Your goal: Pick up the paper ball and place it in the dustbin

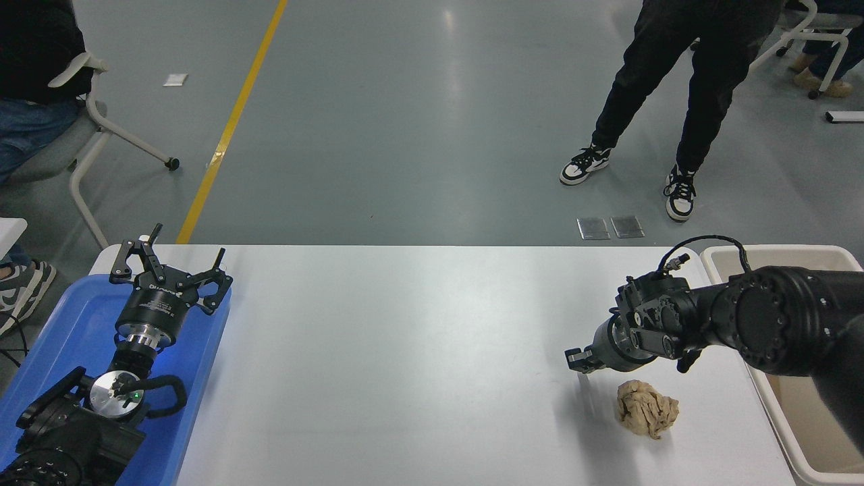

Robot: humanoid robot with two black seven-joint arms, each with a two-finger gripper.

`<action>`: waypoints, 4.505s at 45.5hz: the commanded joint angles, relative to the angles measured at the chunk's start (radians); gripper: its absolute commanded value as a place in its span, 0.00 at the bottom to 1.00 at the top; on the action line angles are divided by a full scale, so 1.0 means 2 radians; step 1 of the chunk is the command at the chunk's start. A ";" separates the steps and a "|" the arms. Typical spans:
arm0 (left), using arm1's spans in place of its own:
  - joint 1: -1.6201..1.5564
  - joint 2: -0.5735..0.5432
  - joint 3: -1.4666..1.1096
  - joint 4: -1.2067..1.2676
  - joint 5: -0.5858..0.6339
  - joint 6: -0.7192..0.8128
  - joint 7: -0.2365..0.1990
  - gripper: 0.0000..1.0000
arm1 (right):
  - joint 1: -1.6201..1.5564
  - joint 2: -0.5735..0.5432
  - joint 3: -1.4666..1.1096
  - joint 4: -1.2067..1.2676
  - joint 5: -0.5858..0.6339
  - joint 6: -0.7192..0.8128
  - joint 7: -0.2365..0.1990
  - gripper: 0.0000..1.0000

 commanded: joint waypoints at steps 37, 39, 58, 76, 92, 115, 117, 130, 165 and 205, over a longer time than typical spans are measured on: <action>0.000 0.000 0.000 0.000 -0.001 0.000 0.000 0.99 | 0.363 -0.058 0.014 0.263 0.014 0.154 0.001 1.00; 0.001 0.000 0.000 0.000 -0.001 0.000 0.000 0.99 | 0.389 -0.090 0.020 0.279 0.007 0.181 0.002 1.00; 0.001 0.000 0.000 0.000 -0.001 0.000 0.000 0.99 | 0.582 -0.217 0.016 0.341 -0.084 0.238 0.002 1.00; 0.001 0.000 0.000 0.000 -0.001 0.000 0.000 0.99 | 0.612 -0.250 0.012 0.341 -0.173 0.238 0.005 1.00; 0.001 0.000 0.000 0.000 -0.001 0.000 0.000 0.99 | 0.554 -0.307 -0.014 0.417 -0.274 0.238 -0.003 1.00; 0.001 0.000 0.000 0.000 -0.001 0.000 0.000 0.99 | 0.212 -0.318 0.157 0.298 -0.278 0.147 -0.015 1.00; 0.000 0.000 0.000 0.000 -0.001 0.000 0.000 0.99 | 0.182 -0.313 0.179 0.286 -0.278 0.138 -0.018 1.00; 0.000 0.000 0.000 0.000 -0.001 0.000 0.000 0.99 | 0.048 -0.266 0.260 0.207 -0.280 0.100 -0.028 1.00; 0.000 0.000 0.000 0.000 -0.001 0.000 0.000 0.99 | -0.070 -0.234 0.282 0.117 -0.341 0.028 -0.026 0.81; 0.000 0.000 0.001 0.000 0.000 0.000 0.000 0.99 | 0.515 -0.338 0.010 0.407 -0.239 0.187 0.012 0.00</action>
